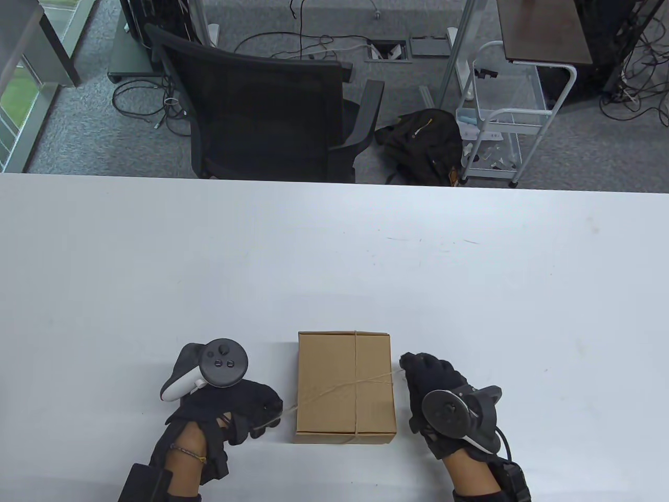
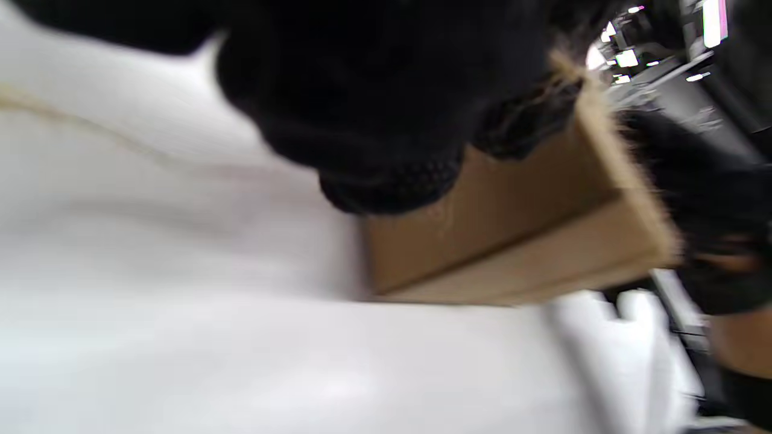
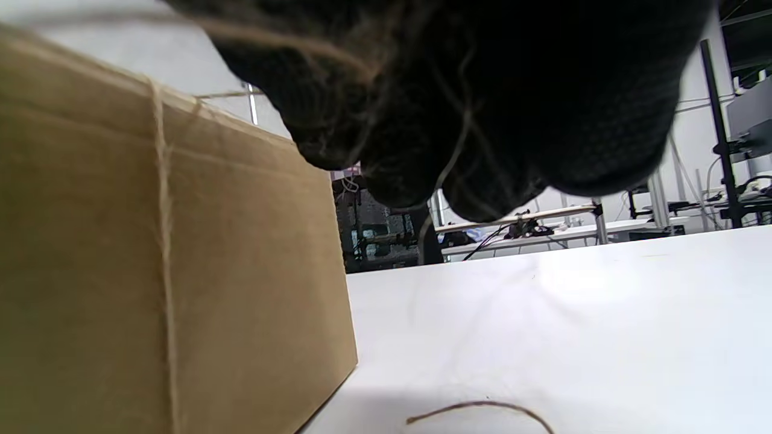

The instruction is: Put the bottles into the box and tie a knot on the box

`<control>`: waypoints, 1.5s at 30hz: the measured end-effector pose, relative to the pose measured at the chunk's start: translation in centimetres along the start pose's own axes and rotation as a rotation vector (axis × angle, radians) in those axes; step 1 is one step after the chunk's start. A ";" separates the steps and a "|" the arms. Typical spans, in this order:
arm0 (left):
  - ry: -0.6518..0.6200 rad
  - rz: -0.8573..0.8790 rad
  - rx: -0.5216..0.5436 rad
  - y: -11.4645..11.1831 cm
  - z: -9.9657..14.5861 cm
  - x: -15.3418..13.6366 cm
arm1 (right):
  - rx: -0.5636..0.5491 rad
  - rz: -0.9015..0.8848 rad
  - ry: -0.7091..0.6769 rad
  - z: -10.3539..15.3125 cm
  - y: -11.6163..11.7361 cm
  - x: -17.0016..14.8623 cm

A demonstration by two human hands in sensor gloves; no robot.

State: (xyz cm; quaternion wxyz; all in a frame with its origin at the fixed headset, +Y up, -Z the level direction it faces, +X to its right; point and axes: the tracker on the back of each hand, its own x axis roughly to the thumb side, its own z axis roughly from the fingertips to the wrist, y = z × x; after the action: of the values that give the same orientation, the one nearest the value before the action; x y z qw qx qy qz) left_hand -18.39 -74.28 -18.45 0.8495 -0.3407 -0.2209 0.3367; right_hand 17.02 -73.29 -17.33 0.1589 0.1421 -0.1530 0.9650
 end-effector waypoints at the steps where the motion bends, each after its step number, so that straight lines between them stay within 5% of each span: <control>1: -0.056 0.020 -0.024 -0.1 -0.1 0.4 | 0.007 -0.031 0.019 0.0 0.2 -0.1; 9: -0.368 0.320 -0.112 -1.3 -1.1 2.7 | 0.024 -0.141 0.059 -0.2 0.5 0.2; 16: -0.519 0.621 -0.192 -3.2 -2.4 3.1 | 0.021 -0.347 0.082 -0.3 -0.6 -1.1; 21: -0.568 0.717 -0.190 -3.2 -2.8 2.8 | 0.318 -0.935 0.030 -0.7 -1.5 -4.5; 24: -0.593 0.781 -0.182 -3.2 -2.8 2.5 | 0.474 -1.039 -0.046 -0.8 -1.9 -4.9; 27: -0.588 0.792 -0.161 -3.0 -2.7 2.3 | 0.596 -0.829 -0.086 -0.8 -2.1 -4.1; 32: -0.605 0.798 -0.171 -3.0 -2.6 2.3 | 0.722 -0.170 0.020 -0.8 -0.1 -1.9; 35: -0.626 0.804 -0.188 -3.1 -2.5 2.5 | 0.773 -0.076 0.108 -1.0 1.9 -1.7; 38: -0.664 0.806 -0.207 -3.1 -2.5 2.9 | 0.685 -0.092 0.241 -1.3 3.4 -2.5; 41: -0.676 0.805 -0.230 -3.2 -2.5 3.1 | 0.438 -0.139 0.361 -1.3 3.7 -2.9; 45: -0.679 0.837 -0.204 -3.2 -2.6 3.1 | 0.312 -0.284 0.442 -1.0 3.8 -2.9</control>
State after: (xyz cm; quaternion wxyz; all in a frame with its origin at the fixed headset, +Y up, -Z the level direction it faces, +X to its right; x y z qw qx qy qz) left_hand -13.36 -74.89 -17.34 0.4866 -0.3524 -0.3597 0.7139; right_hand 18.14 -77.13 -20.17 0.2979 -0.0287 0.0567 0.9525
